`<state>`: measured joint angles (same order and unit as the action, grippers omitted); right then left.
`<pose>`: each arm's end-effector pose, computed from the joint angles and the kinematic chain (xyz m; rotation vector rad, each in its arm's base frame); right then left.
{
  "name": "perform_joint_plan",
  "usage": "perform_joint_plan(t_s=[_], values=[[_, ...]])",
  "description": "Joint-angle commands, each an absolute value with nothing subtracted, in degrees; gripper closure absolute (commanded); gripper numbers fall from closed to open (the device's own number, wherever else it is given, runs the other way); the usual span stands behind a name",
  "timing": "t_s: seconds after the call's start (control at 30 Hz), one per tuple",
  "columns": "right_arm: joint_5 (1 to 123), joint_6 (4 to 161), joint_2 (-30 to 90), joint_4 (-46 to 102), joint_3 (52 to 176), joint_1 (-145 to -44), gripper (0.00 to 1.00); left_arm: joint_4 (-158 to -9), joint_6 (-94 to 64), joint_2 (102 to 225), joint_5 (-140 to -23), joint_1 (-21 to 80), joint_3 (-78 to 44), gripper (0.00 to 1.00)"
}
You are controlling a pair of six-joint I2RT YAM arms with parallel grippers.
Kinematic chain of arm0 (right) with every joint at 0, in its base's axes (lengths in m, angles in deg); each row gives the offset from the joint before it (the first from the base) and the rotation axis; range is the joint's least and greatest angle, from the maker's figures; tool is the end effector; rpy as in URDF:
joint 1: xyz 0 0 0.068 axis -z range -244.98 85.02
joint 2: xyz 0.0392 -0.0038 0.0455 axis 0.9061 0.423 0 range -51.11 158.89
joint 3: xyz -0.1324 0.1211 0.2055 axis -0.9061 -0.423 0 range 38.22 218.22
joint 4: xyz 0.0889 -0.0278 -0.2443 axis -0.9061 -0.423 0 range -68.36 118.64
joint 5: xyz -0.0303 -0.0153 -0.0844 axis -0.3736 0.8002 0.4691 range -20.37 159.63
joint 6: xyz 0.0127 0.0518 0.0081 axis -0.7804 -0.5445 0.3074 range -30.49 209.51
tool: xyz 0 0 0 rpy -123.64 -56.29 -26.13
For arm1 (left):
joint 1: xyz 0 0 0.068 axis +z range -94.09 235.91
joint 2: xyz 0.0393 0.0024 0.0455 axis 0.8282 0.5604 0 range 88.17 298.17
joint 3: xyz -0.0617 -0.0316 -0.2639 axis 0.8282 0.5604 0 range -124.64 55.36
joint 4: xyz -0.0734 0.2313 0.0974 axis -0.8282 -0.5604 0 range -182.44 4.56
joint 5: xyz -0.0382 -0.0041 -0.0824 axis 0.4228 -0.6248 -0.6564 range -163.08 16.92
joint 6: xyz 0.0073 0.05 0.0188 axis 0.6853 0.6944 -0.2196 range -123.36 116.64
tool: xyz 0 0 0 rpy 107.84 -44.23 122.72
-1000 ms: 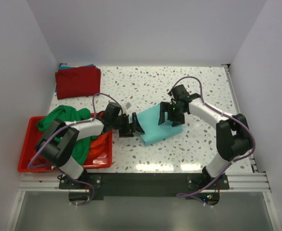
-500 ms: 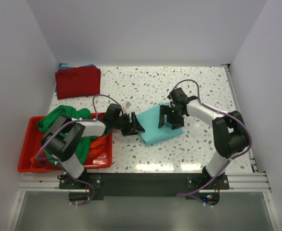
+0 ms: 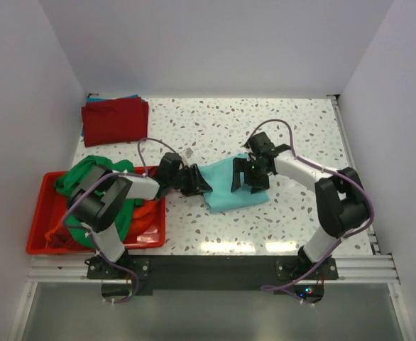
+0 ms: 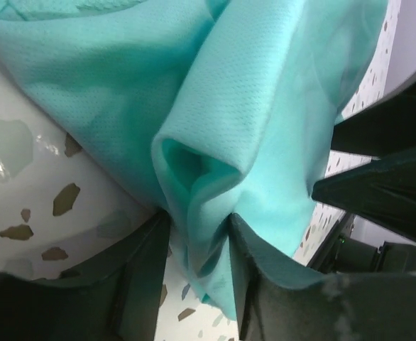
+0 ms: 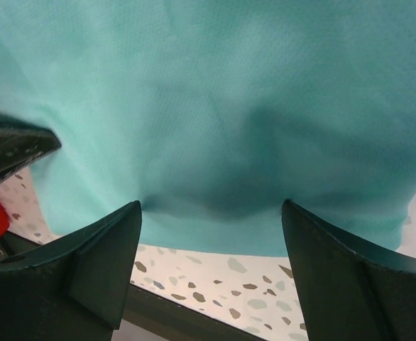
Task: Fold and stack the t-shirts
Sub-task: Neatly place the folded tshirt to the corner
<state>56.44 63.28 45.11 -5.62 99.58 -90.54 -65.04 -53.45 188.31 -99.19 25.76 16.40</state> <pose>0.2876 0.1467 0.1835 -0.0444 2.8672 0.5289 0.2666 -0.1730 0.1185 -0.1716 2.5138 -1.1839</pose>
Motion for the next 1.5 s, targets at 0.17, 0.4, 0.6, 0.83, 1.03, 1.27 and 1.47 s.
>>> perform_joint_plan(t_s=[0.17,0.4,0.6,0.83,1.03,1.27,1.47], values=[[55.65,61.83,41.26,-4.75,98.07,-91.17,0.17,-73.03,-49.86,194.07,-89.88,25.24,13.54,0.97],[56.79,61.92,39.68,-6.42,97.90,-91.34,0.17,-89.09,-39.85,194.08,-84.87,25.41,2.38,1.00],[59.60,62.27,37.84,-11.69,100.44,-91.26,0.15,-111.78,-26.32,197.32,-73.45,26.12,-17.12,1.00],[63.39,62.53,33.27,-15.91,101.50,-91.26,0.14,-126.48,-14.19,201.46,-57.45,26.91,-35.05,1.00],[63.04,62.62,31.07,-16.27,99.22,-91.26,0.13,-130.52,-7.95,204.36,-51.73,32.26,-44.02,1.00],[62.77,61.48,29.40,-15.04,95.18,-91.26,0.13,-131.32,-1.97,207.61,-46.89,38.85,-55.45,1.00],[62.16,60.69,30.18,-14.95,93.68,-91.26,0.13,-134.31,0.50,213.41,-46.54,43.07,-67.49,1.00]])
